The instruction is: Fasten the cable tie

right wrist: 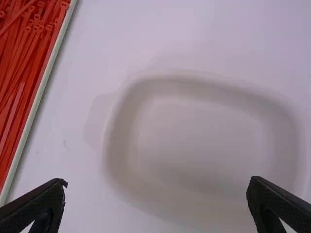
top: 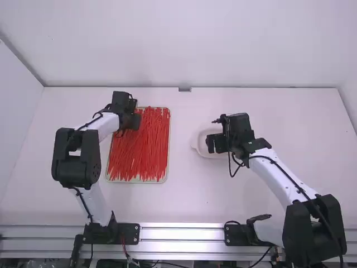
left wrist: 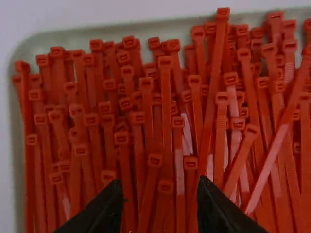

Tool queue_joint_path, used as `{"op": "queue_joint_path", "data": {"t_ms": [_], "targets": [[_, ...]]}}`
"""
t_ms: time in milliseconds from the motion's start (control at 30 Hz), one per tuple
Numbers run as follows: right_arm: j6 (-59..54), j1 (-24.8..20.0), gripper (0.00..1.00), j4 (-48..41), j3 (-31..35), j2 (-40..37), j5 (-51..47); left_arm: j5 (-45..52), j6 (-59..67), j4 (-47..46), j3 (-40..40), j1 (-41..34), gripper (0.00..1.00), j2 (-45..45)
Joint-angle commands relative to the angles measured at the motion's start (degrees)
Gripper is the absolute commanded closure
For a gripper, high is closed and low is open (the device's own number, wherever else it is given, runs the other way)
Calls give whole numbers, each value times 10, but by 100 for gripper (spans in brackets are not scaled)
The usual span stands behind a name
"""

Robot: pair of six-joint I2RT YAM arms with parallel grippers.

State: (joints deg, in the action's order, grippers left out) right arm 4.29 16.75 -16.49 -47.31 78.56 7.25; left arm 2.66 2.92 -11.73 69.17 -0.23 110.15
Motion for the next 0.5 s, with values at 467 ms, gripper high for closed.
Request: {"op": "queue_joint_path", "data": {"t_ms": [467], "targets": [[-2, 2, 0, -2, -21, 2, 0, 14, -2, 37, -40, -1, 62, 7]]}}
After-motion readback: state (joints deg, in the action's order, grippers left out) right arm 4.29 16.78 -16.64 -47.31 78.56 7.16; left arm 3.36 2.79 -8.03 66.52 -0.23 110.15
